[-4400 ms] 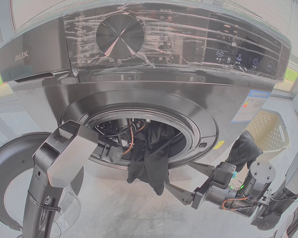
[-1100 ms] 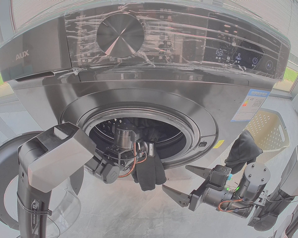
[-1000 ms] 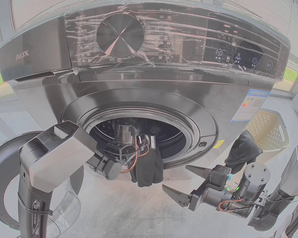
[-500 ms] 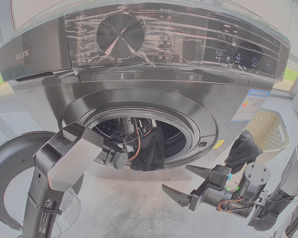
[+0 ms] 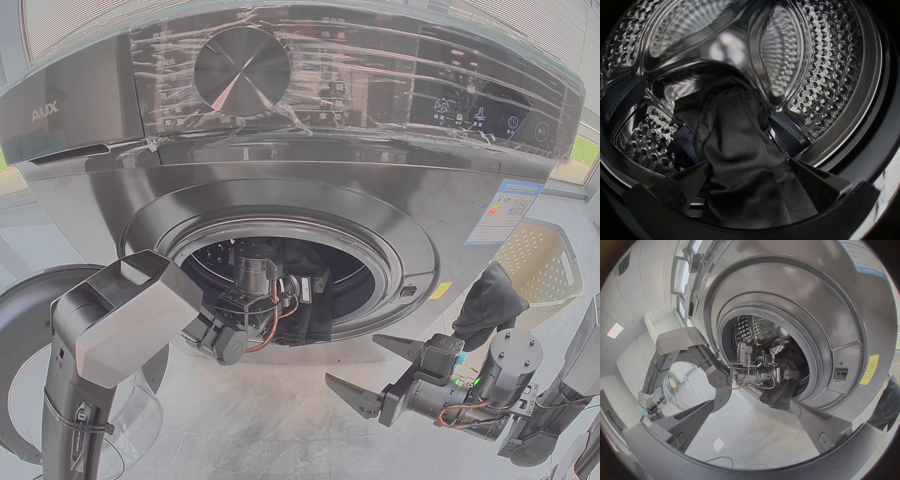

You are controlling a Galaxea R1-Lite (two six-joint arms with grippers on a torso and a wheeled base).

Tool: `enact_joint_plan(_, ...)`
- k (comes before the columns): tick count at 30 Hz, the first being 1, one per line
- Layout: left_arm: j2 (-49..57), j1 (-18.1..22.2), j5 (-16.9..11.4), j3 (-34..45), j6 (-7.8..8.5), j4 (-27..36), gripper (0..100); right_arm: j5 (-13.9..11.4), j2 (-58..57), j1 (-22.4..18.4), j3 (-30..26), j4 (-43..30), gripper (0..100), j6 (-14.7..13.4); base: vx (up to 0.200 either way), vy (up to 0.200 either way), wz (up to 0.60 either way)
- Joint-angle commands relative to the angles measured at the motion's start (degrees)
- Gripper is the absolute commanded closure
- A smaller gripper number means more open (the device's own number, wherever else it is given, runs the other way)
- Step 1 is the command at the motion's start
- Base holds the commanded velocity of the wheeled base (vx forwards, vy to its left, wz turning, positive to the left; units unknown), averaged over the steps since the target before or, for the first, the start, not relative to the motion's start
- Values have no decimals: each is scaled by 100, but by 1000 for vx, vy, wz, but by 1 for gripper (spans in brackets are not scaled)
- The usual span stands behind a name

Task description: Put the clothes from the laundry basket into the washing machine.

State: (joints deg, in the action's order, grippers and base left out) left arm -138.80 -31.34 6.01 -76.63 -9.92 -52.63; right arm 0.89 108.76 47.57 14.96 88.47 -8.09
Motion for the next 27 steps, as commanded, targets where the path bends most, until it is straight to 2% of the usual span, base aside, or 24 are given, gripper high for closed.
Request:
enact_joint_plan(1,-121,-3,-30,34,43,24,100,-1,13,16,7,4,0,1,0,0,0)
enact_joint_plan(9,-244,58,-65,-432,43,227,100,-1,13,16,34,4,0,1,0,0,0)
enact_joint_plan(14,-543,207,49,-1574,-36,218,100,-1,13,16,42,4,0,1,0,0,0)
enact_joint_plan(15,-710,287,146,-2066,-106,191,100,-1,13,16,42,4,0,1,0,0,0)
enact_joint_plan(19,-1052,374,252,-3130,-177,174,100,-1,13,16,42,4,0,1,0,0,0)
enact_joint_plan(23,-1316,392,375,-3789,-185,174,100,-1,4,16,42,4,0,1,0,0,0)
enact_joint_plan(27,-1378,436,401,-3796,-185,139,100,-1,4,16,42,4,0,1,0,0,0)
